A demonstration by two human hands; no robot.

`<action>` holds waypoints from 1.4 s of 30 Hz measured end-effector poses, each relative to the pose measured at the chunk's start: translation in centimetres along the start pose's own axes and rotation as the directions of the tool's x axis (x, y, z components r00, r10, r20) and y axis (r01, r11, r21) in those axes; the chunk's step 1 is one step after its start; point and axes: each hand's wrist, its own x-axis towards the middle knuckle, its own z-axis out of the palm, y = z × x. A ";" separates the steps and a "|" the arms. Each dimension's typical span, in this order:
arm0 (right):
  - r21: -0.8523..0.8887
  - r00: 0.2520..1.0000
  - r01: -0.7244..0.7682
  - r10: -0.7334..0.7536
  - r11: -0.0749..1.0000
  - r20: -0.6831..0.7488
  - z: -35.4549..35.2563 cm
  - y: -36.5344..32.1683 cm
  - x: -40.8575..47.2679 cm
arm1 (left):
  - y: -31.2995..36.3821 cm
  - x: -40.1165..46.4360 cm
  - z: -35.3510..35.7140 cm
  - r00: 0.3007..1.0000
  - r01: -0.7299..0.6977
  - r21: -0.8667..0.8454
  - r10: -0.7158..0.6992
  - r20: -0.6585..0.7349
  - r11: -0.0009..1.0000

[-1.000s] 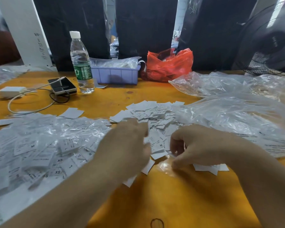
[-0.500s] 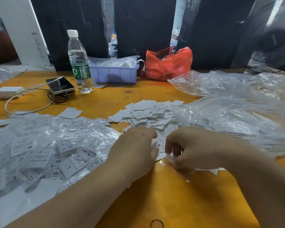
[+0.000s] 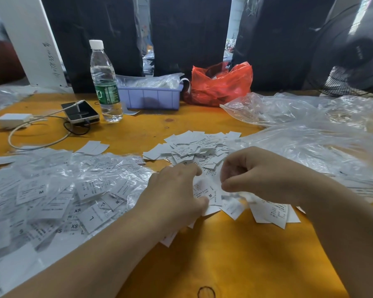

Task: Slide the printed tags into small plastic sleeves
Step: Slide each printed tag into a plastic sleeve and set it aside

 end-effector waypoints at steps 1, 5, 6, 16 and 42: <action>-0.004 1.000 0.003 -0.003 1.000 -0.010 0.1 0.0 0.0 | 0.0 -0.1 -0.1 1.000 0.001 -0.007 -0.001 0.008 1.000; 0.061 0.998 0.024 -0.021 0.998 -0.051 0.3 -0.1 0.1 | 0.1 -0.1 -0.4 1.000 -0.005 -0.057 0.005 -0.012 0.998; 0.108 0.998 0.033 -0.028 0.994 -0.050 0.3 -0.1 0.0 | 0.2 -0.1 -0.5 1.000 -0.011 -0.074 0.009 -0.027 0.997; 0.314 0.999 0.053 -0.052 0.948 -0.011 0.5 -0.1 0.2 | -0.3 0.0 -2.2 0.976 -0.117 -0.445 0.019 -0.219 0.888; 0.484 0.958 0.058 -0.184 0.873 0.218 0.9 -1.1 -0.3 | 0.5 -0.4 -3.8 0.962 -0.247 -0.779 0.052 -0.267 0.576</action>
